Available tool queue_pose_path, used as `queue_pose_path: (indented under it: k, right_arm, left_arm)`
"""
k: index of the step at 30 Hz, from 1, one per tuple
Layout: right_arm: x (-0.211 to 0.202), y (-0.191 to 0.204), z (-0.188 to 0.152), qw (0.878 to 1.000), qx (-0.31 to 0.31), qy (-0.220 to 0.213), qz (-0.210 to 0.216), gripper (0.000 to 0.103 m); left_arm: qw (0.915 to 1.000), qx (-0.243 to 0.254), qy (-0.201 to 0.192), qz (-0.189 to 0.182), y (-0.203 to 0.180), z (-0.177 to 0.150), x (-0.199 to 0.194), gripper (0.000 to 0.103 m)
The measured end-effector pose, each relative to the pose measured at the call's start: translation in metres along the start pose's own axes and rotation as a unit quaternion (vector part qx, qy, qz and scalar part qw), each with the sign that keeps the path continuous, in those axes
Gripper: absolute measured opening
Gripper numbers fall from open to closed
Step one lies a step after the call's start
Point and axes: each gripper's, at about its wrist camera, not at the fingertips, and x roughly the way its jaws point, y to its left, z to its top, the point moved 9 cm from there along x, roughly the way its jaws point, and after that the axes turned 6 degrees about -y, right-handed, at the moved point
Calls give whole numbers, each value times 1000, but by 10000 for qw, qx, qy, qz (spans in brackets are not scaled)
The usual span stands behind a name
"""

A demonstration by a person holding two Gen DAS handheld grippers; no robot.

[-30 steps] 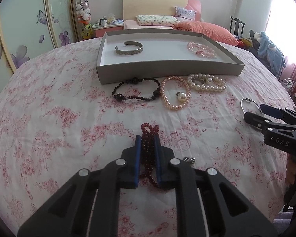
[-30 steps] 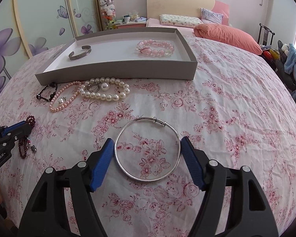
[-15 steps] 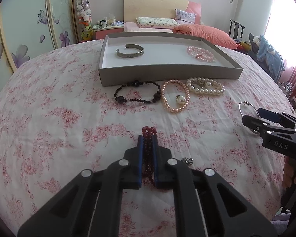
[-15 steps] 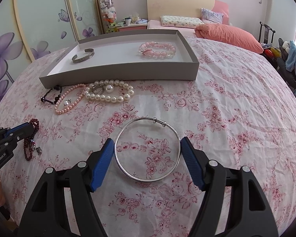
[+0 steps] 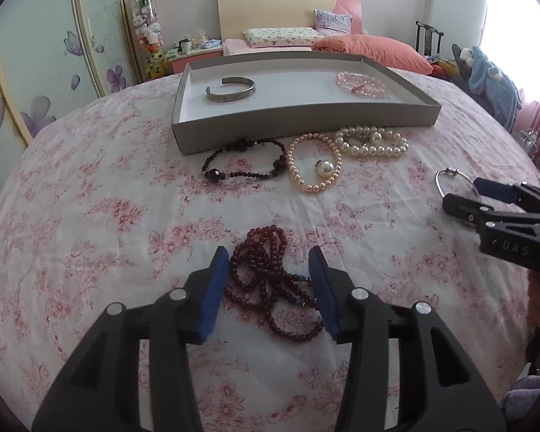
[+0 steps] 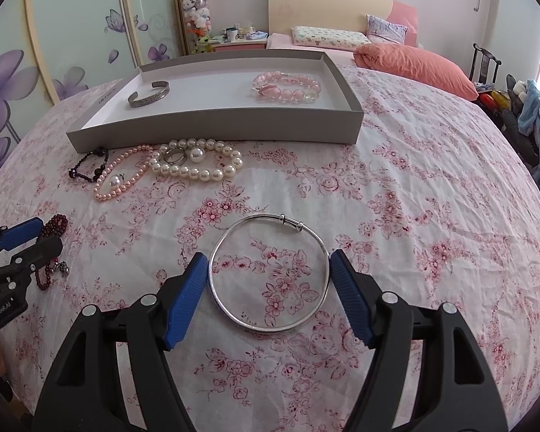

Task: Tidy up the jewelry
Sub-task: 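Lift the silver bangle with the right tool while the left tool lifts the red bead strand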

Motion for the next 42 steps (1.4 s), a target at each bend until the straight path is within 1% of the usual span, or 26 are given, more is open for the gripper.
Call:
queue_pose_path:
  k: [2,3,4,5,6,9,10,13,18,23,28,33,37,38,42]
  right_arm:
    - [0,0,0,10000,-15,4,-5,71]
    - [0,0,-1,10000,-20,6,-9,71]
    - [1,0,-1,10000,-22,9,-12,71]
    - [1,0,-1,10000,-20,9,-8,70]
    - [0,0,-1,10000,-30,8,-12,70]
    - [0,0,-1,10000,-15,21,0,70]
    - [-1,0,-2,10000,-10,14,12,69]
    - [-2,0,-3,10000,38,-25,58,69]
    - [-10,-1,1,9996,168,-196,148,69]
    - [-23,0,10,9982,206,-529,184,69]
    - [-40,2,23,9946,229,-1003,153,69]
    - [-60,4,39,9877,222,-1540,131,69]
    - [-76,7,50,9805,191,-1957,75,69]
    - [-82,8,53,9772,195,-2112,61,69]
    - [-97,8,63,9679,211,-2504,-2,69]
  left_arm:
    - [10000,-28,10,7,1,0,0,45]
    - [10000,-46,8,11,2,0,0,42]
    - [10000,-46,-2,32,2,0,-1,33]
    - [10000,-42,-10,34,3,0,-1,26]
    - [9999,-97,72,-74,2,-2,1,15]
    - [9999,-110,39,-113,3,-3,-1,12]
    - [9998,-144,18,-142,3,-2,-2,9]
    - [9993,-250,-82,-258,5,1,-7,9]
    - [9984,-365,-289,-329,8,8,-16,9]
    - [9967,-440,-565,-379,7,17,-27,9]
    - [9939,-512,-909,-357,10,29,-41,9]
    - [9903,-551,-1241,-287,12,45,-54,9]
    - [9875,-540,-1461,-243,12,56,-64,9]
    - [9868,-544,-1506,-241,12,58,-66,9]
    - [9825,-590,-1751,-214,14,73,-77,9]
